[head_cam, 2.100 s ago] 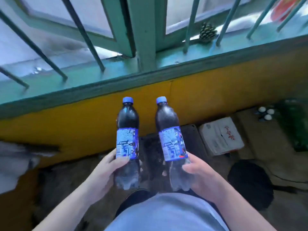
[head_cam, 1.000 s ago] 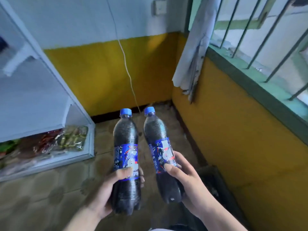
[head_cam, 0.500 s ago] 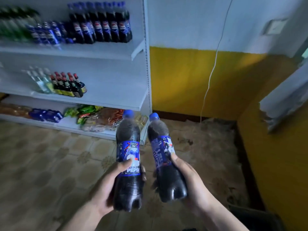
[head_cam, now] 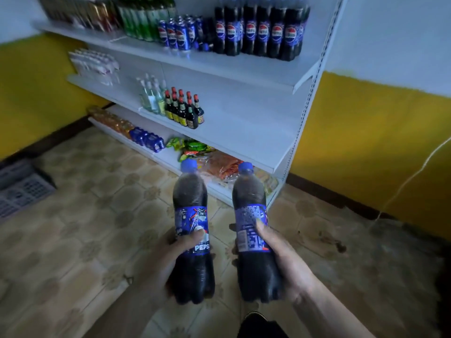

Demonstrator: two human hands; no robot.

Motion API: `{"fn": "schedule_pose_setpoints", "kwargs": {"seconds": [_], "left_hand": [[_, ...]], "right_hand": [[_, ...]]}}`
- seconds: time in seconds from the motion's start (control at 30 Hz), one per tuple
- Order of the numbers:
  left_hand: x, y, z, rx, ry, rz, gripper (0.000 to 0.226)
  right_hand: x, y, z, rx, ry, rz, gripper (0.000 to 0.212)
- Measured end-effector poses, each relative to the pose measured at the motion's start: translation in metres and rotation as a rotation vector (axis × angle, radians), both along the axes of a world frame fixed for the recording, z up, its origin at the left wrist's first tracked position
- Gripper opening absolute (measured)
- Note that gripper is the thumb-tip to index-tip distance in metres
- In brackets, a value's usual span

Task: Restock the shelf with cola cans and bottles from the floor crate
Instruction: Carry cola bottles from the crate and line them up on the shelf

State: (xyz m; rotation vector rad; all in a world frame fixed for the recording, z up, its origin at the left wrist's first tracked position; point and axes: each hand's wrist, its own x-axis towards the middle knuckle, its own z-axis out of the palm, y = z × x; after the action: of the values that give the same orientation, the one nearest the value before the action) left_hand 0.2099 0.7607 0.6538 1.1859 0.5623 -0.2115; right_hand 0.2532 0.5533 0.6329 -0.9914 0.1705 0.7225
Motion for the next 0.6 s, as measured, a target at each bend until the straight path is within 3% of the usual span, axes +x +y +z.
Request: {"fn": "schedule_pose_setpoints", "kwargs": {"seconds": [0.1,0.23,0.3,0.43,0.53,0.6], "left_hand": [[0.045,-0.001,-0.005,-0.025,-0.075,0.062,0.081],[0.119,-0.003,0.001,-0.136,0.097,0.072,0.064],[0.153,-0.003,0.002,-0.158,0.124,0.098,0.065],[0.209,-0.002,0.003,-0.149,0.074,0.123,0.073],[0.241,0.000,0.011,-0.148,0.047,0.165,0.061],[0.262,0.001,0.020,-0.126,-0.041,0.170,0.054]], "right_hand": [[0.056,0.008,-0.006,-0.058,0.010,-0.012,0.073],[0.134,0.006,-0.010,0.054,0.221,0.042,0.047],[0.170,0.003,-0.015,0.087,0.268,0.032,0.050],[0.240,0.005,-0.010,0.002,0.230,0.065,0.076],[0.280,0.007,0.005,-0.069,0.065,0.055,0.072],[0.303,0.003,0.012,-0.029,0.075,0.053,0.063]]}}
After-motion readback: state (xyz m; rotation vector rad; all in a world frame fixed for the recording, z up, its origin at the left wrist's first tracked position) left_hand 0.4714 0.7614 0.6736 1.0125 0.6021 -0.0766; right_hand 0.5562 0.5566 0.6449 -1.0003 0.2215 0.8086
